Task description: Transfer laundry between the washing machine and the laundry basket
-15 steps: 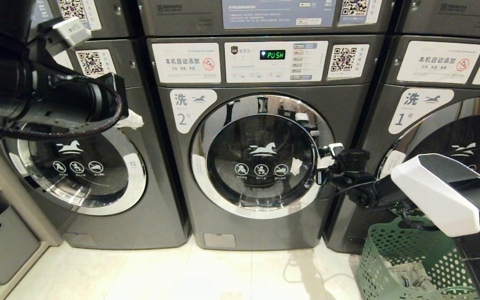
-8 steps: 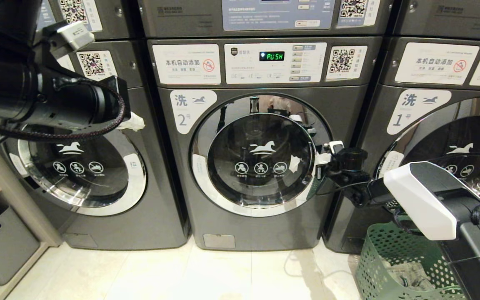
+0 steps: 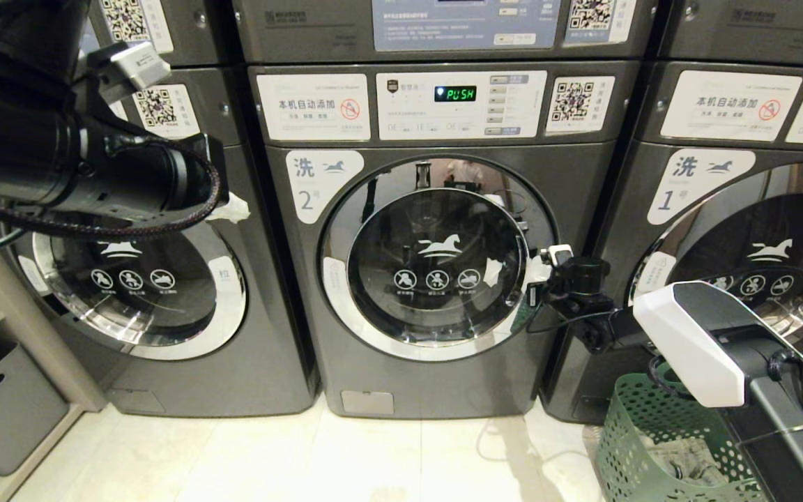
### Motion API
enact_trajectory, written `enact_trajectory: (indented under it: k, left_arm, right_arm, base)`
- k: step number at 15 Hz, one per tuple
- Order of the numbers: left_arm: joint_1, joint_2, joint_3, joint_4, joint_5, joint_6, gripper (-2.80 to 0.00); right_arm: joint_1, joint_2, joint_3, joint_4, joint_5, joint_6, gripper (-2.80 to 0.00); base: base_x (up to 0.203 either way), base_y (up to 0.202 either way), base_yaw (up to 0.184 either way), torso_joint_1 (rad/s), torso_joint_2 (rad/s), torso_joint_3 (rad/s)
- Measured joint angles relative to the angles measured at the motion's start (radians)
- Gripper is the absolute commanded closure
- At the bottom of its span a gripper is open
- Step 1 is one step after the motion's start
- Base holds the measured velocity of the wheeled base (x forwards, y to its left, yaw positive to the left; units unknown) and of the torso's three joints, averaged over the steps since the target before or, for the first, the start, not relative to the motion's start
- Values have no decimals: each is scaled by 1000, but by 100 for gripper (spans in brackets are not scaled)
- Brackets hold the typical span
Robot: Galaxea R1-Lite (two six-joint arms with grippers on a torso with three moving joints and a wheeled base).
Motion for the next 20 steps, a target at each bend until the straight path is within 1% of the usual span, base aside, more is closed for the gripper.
enact_trajectory:
  k: [2,3,5,6,7,8,10,11,13,15,16,17,18,19,20]
  left_arm:
    - [0,2,-1,-1,0,25,0]
    - [0,2,-1,-3,0,31,0]
    - [0,1,-2,-3,2,38,0]
    - [0,0,-2,-1,10,44,0]
    - [0,-4,0,2,31,48,0]
    - [0,-9,10,14,67,49,0]
    - [0,-38,62,58,167,47,0]
    - [1,-61,103,71,190,42,0]
    - [1,-118,224,68,188,9,0]
    - [2,-176,374,36,146,-65,0]
    - [3,-203,461,-1,120,-109,0]
    - [4,-224,545,-46,103,-144,0]
    - [10,-246,636,-113,94,-170,0]
    - [27,-268,721,-187,88,-184,0]
    - [65,-289,785,-253,86,-183,0]
  right_arm:
    - [1,-58,70,-3,9,3,0]
    - [4,-113,140,-4,18,6,0]
    - [18,-250,337,-4,41,10,0]
    - [29,-333,462,-6,49,12,0]
    - [43,-423,595,-5,54,13,0]
    - [59,-511,723,-6,57,13,0]
    - [98,-717,980,-7,53,11,0]
    - [122,-817,1094,-8,43,11,0]
    - [177,-1023,1332,-8,-2,14,0]
    - [221,-1195,1557,-8,-40,20,0]
    - [238,-1269,1664,0,-53,30,0]
    - [249,-1337,1745,28,-66,54,0]
    - [257,-1404,1796,73,-85,90,0]
    - [263,-1470,1821,134,-111,121,0]
    - [264,-1533,1833,200,-130,138,0]
  base:
    - [0,0,0,0,0,0]
    - [0,0,0,0,0,0]
    - [0,0,0,0,0,0]
    - [0,0,0,0,0,0]
    - [0,0,0,0,0,0]
    - [0,0,0,0,0,0]
    - [0,0,0,0,0,0]
    - [0,0,0,0,0,0]
    - [0,0,0,0,0,0]
    - [0,0,0,0,0,0]
    - [0,0,0,0,0,0]
    - [0,0,0,0,0,0]
    - [0,0,0,0,0,0]
    - [0,0,0,0,0,0]
    - [0,0,0,0,0,0]
